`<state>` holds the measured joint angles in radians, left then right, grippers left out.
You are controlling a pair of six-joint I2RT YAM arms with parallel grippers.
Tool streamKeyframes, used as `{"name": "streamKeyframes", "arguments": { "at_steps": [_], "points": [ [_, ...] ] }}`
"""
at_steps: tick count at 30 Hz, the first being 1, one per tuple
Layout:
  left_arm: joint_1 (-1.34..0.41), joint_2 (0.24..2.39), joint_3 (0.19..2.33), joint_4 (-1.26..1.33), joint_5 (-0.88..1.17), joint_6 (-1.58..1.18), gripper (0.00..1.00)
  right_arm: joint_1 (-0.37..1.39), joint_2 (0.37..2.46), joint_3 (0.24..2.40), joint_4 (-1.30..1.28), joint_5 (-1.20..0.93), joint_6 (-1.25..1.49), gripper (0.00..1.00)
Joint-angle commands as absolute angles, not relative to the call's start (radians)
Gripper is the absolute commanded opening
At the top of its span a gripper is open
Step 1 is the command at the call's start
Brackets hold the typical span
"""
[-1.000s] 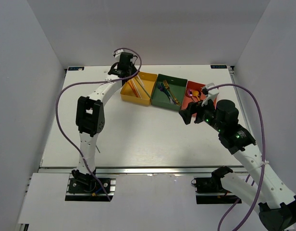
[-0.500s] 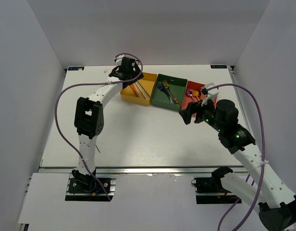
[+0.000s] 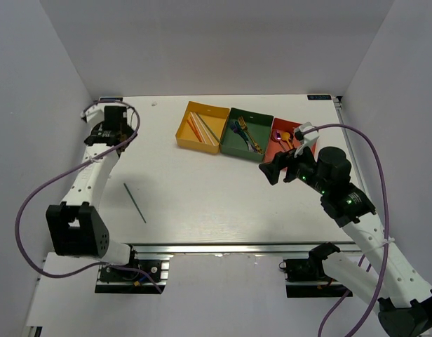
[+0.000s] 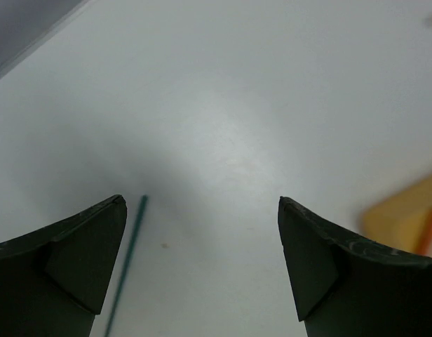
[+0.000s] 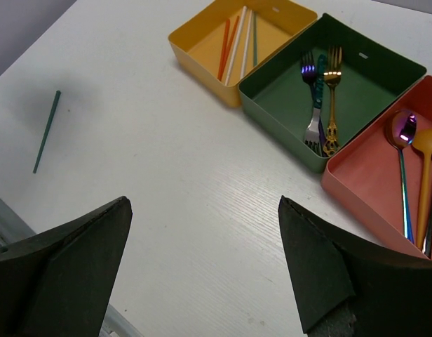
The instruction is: Sort the eating utensils into containers
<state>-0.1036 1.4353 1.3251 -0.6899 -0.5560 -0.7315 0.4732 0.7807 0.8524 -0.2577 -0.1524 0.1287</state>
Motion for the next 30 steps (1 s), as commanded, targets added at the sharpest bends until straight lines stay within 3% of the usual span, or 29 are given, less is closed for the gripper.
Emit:
{"name": "streamKeyframes", "arguments": {
  "at_steps": [1,7,17,21,24,30],
  "points": [
    [-0.031,1.493,1.184,-0.778,-0.424,-0.701,0.97,0.474,0.775,0.838,-0.209,-0.212,0.129,0.89],
    [0.034,1.522,1.001,-0.707,-0.304,-0.670,0.89,0.474,0.778,0.831,-0.202,-0.264,0.126,0.89],
    [0.092,1.584,0.887,-0.644,-0.267,-0.628,0.79,0.474,0.747,0.825,-0.199,-0.273,0.123,0.89],
    [0.101,1.637,0.862,-0.608,-0.238,-0.624,0.64,0.472,0.744,0.824,-0.196,-0.270,0.123,0.89],
    [0.104,1.675,0.874,-0.620,-0.248,-0.620,0.61,0.472,0.742,0.825,-0.196,-0.265,0.120,0.89],
    [0.104,1.713,0.859,-0.608,-0.227,-0.620,0.11,0.474,0.719,0.813,-0.184,-0.258,0.117,0.89]
  ]
}}
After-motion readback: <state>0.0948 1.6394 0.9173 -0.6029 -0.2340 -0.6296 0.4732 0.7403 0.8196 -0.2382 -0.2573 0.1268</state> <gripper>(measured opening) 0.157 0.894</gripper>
